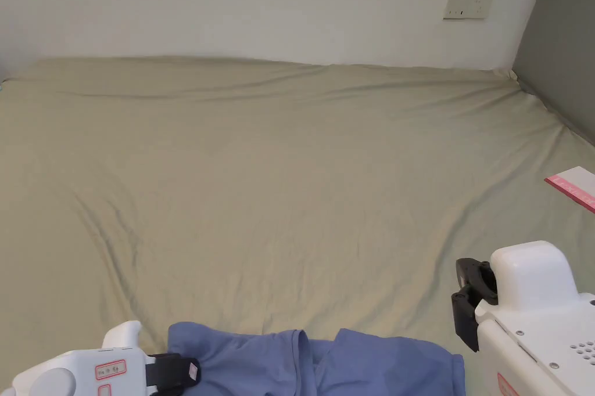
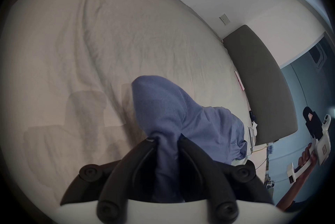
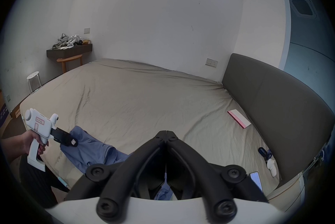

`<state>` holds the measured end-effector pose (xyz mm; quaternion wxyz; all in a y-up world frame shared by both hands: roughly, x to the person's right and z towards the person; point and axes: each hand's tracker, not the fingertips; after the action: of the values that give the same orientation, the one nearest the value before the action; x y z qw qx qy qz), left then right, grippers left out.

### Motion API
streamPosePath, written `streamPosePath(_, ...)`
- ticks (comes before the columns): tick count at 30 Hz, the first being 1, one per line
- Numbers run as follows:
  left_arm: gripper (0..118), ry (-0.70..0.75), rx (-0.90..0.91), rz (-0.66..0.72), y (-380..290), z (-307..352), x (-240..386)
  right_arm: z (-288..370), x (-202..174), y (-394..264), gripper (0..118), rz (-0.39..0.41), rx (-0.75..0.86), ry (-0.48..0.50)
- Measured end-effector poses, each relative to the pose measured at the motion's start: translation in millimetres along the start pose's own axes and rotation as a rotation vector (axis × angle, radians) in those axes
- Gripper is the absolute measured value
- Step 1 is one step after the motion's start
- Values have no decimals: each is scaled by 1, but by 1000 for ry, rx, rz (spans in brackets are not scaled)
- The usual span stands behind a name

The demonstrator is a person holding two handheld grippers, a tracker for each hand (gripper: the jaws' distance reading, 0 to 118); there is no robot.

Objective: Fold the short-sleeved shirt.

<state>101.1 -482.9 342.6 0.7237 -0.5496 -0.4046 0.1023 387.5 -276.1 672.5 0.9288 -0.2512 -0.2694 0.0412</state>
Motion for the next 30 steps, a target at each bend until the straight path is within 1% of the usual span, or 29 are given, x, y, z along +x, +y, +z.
streamPosePath(4, 11, 61, 59, -10, 7, 29, -7, 1, -1, 0, 3, 4, 4, 7)
streamPosePath(5, 11, 96, 95, -22, 10, 38, -8, 1, -1, 1, 3, 3, 5, 8)
streamPosePath(9, 11, 260, 166, -116, 24, 76, -15, 2, -1, 3, 3, -2, 16, 14)
streamPosePath(11, 11, 334, 187, -141, 28, 96, -9, 2, -2, 4, 3, -1, 20, 16)
streamPosePath(14, 11, 527, 231, -221, 37, 124, 2, 3, -4, 5, 3, 0, 26, 23)
streamPosePath(16, 11, 590, 234, -250, 39, 137, 17, 2, -6, 6, 3, 2, 27, 27)
streamPosePath(19, 11, 555, 210, -280, 44, 144, 41, 2, -10, 7, 3, 4, 30, 37)
streamPosePath(21, 11, 503, 201, -277, 44, 143, 59, 3, -13, 8, 3, 7, 33, 41)
streamPosePath(22, 11, 424, 195, -249, 44, 140, 64, 3, -13, 8, 3, 8, 36, 43)
streamPosePath(23, 11, 376, 190, -229, 43, 134, 72, 4, -14, 9, 3, 8, 38, 46)
streamPosePath(25, 11, 289, 154, -231, 37, 118, 88, 5, -14, 9, 3, 6, 40, 48)
streamPosePath(26, 11, 269, 144, -245, 36, 106, 94, 6, -13, 9, 3, 6, 39, 48)
streamPosePath(30, 11, 249, 82, -315, 28, 55, 120, 8, -7, 7, 3, 0, 38, 38)
